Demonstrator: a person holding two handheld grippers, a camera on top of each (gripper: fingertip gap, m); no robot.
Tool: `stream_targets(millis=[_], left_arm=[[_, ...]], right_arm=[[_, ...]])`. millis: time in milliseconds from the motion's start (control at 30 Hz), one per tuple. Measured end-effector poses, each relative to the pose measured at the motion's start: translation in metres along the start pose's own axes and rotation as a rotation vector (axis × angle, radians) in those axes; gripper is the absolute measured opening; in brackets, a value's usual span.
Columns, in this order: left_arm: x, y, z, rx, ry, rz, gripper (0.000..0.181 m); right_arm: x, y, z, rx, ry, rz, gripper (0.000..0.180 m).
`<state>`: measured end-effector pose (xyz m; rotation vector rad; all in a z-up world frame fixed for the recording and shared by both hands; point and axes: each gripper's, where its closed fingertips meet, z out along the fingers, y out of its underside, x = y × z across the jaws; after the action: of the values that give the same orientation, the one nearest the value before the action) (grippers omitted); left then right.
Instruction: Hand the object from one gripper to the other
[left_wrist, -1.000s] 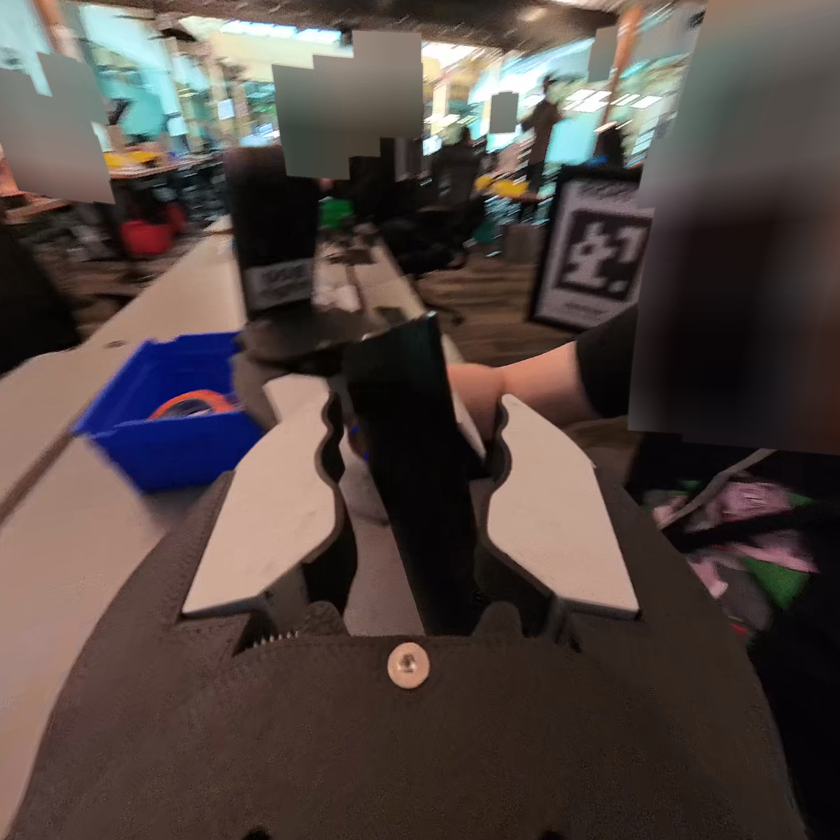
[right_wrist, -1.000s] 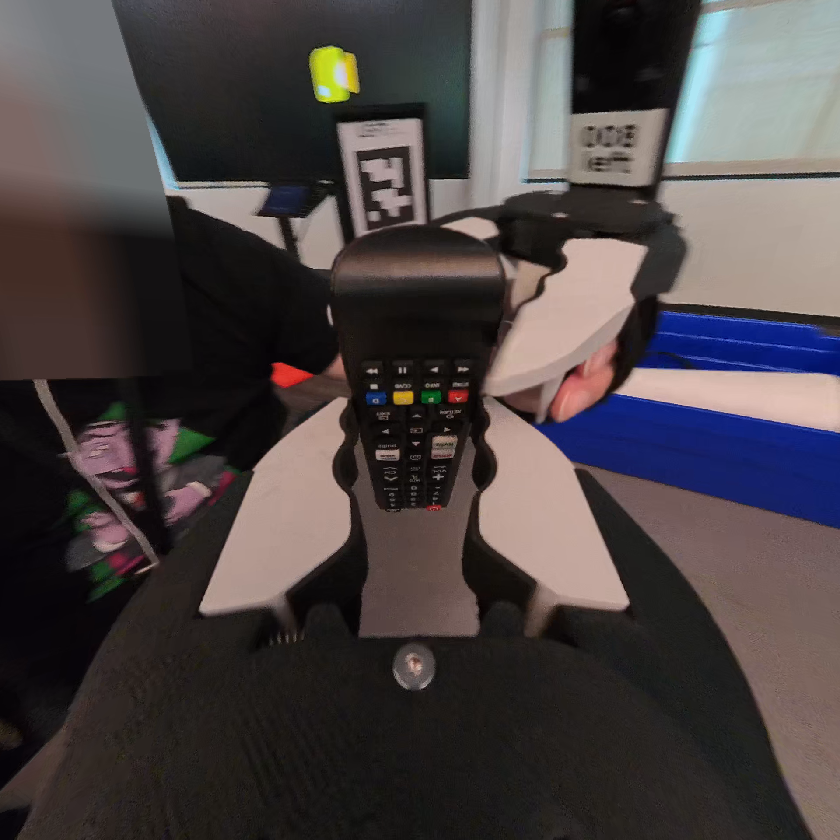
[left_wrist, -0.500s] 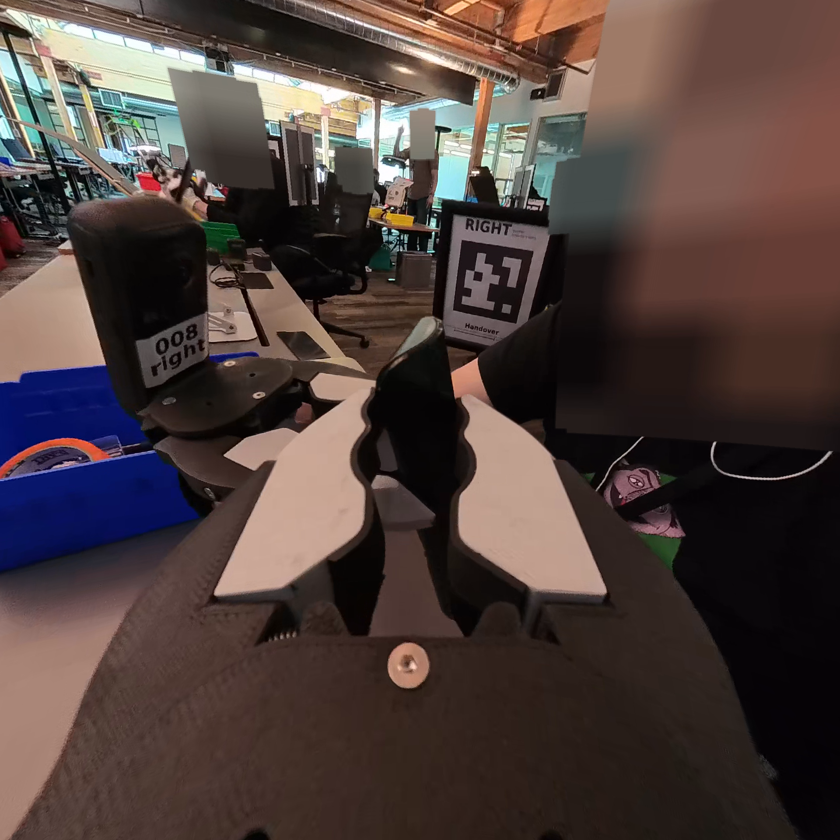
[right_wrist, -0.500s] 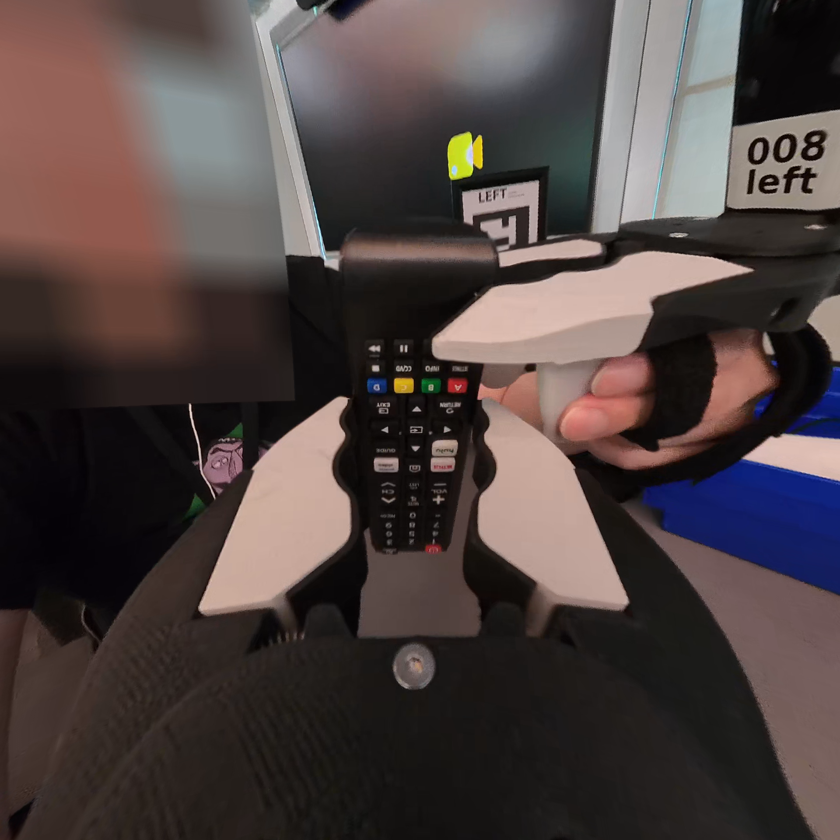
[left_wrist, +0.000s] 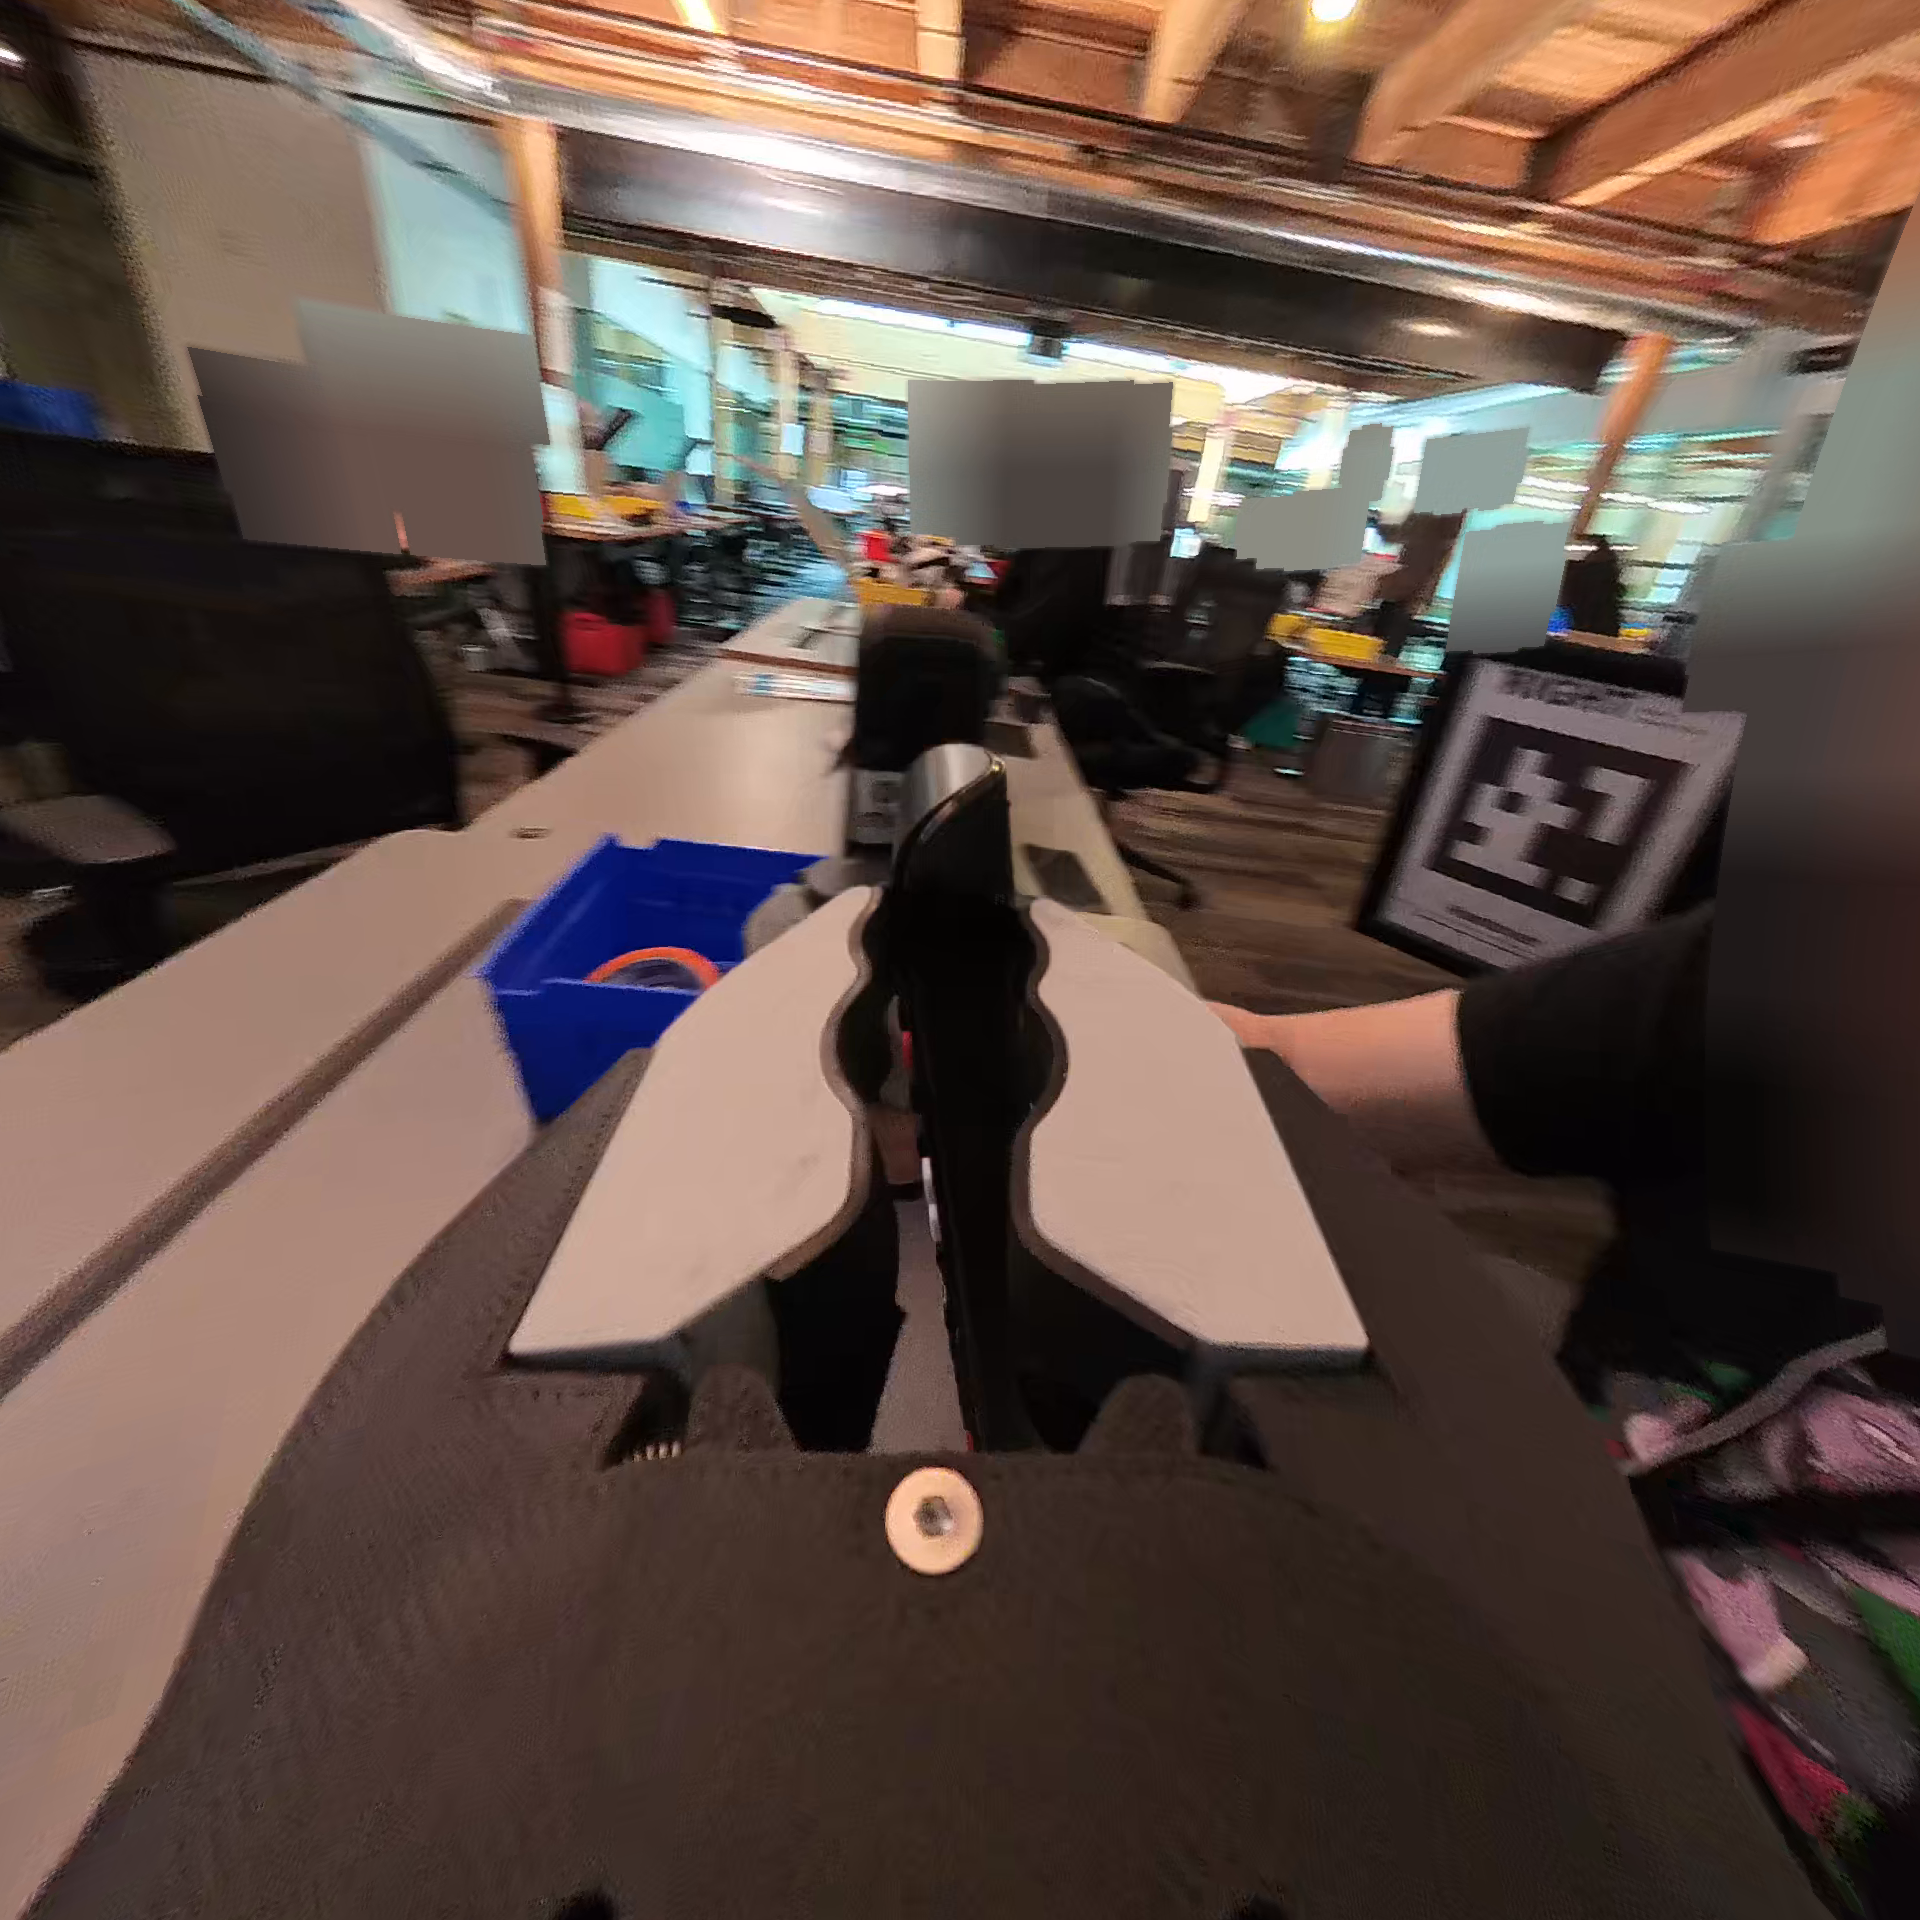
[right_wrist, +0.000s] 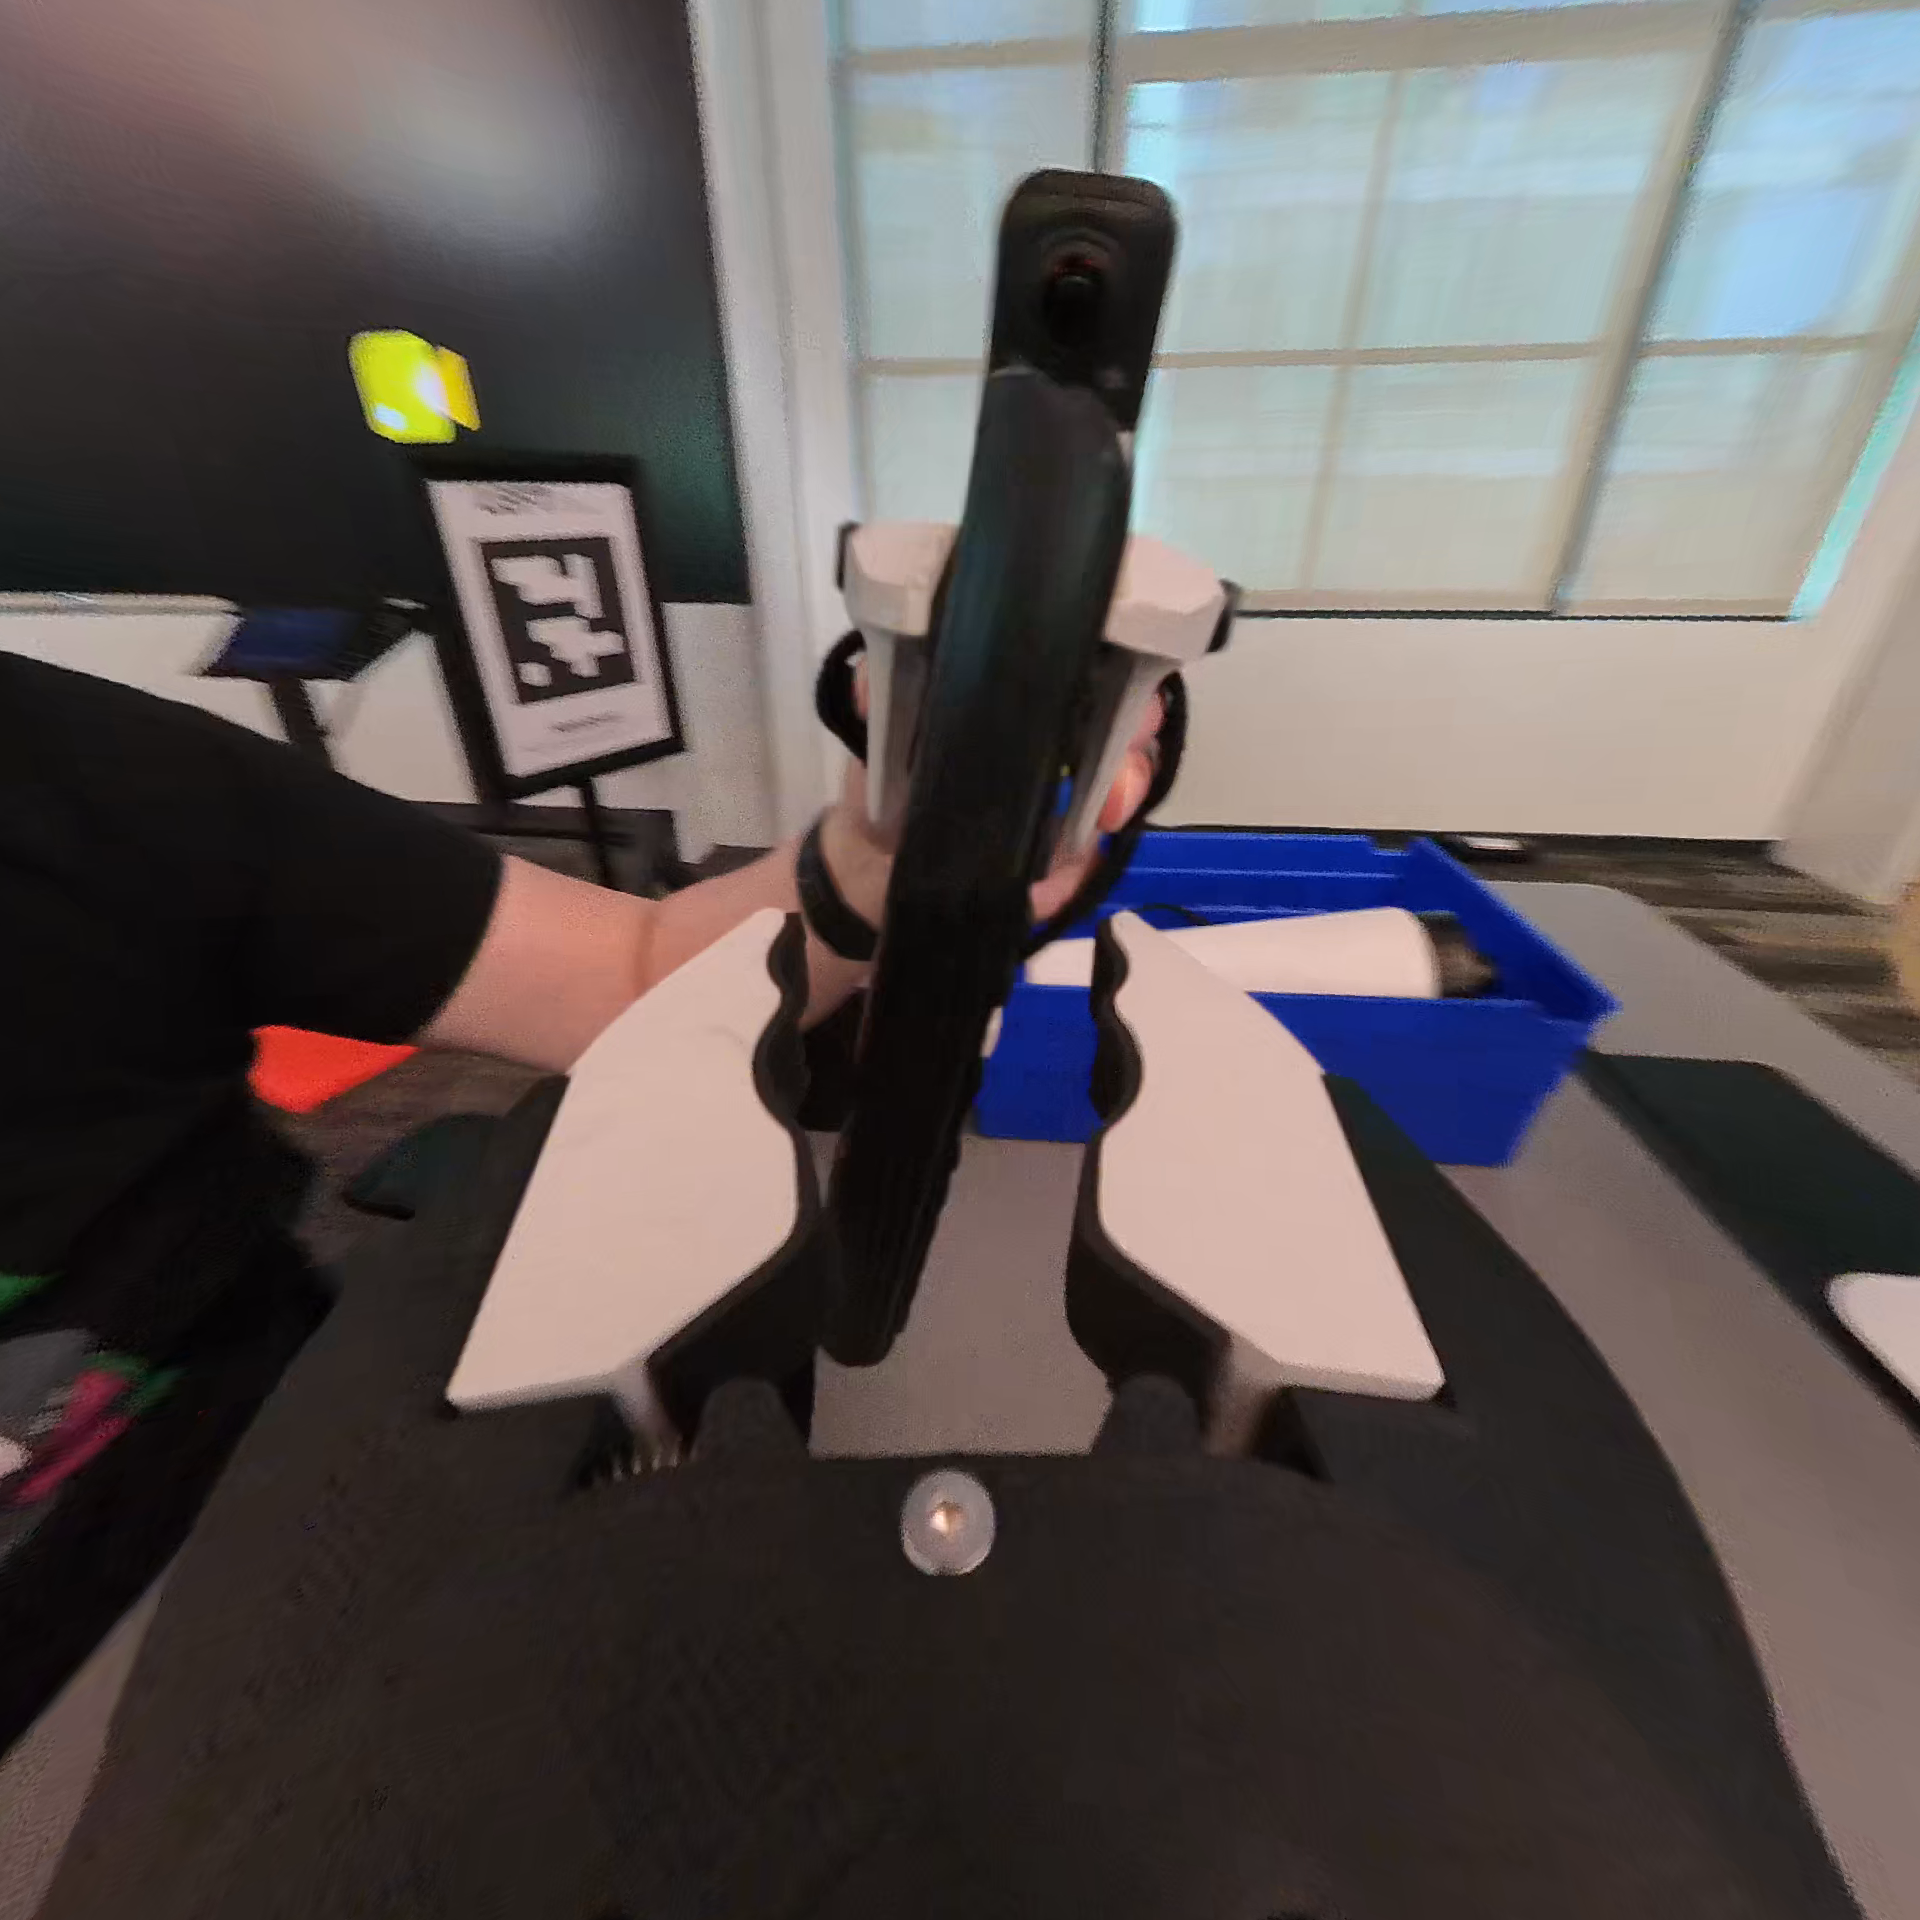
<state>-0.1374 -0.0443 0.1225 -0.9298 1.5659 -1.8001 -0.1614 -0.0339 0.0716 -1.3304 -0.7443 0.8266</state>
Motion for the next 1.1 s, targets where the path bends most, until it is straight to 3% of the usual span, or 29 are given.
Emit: stream_targets(millis=[33,100,133,233,267,367,433,633,767,933,1100], left_arm=[[-0.005,-0.002,-0.002,0.006,-0.035,0.005,0.021],[-0.008,-0.003,-0.004,0.018,-0.057,0.009,0.02],[-0.007,-0.004,-0.003,0.024,-0.05,0.011,0.02],[-0.006,-0.001,-0.002,-0.006,-0.062,0.068,0.021],[-0.009,0.0,-0.003,-0.035,-0.103,0.131,0.022],[-0.024,0.0,-0.016,-0.124,-0.316,0.427,0.055],[-0.021,0.006,-0.02,-0.209,-0.364,0.623,0.061],[-0.004,0.037,0.007,-0.361,-0.348,0.831,0.066],[-0.013,0.055,0.014,-0.501,-0.44,1.031,0.065],[-0.041,0.058,0.013,-0.646,-0.691,1.421,0.05],[-0.048,0.069,0.02,-0.661,-0.706,1.474,0.036]], right_arm=[[0.006,0.001,0.0,-0.012,0.046,-0.021,0.05],[0.011,0.004,0.002,-0.033,0.089,-0.025,0.043],[0.006,0.007,0.004,-0.05,0.055,-0.012,0.029],[0.002,0.011,0.003,-0.12,-0.016,0.183,0.025],[0.002,0.01,0.001,-0.124,-0.046,0.266,0.025],[0.005,-0.004,-0.009,-0.046,-0.111,0.565,0.025],[0.009,-0.015,-0.017,0.028,-0.162,0.739,0.025],[0.062,-0.02,-0.04,0.322,0.114,0.91,0.025],[0.076,-0.024,-0.057,0.501,0.15,1.05,0.025],[0.084,-0.01,-0.058,0.518,0.257,1.12,0.025],[0.088,-0.004,-0.059,0.495,0.343,1.139,0.025]])
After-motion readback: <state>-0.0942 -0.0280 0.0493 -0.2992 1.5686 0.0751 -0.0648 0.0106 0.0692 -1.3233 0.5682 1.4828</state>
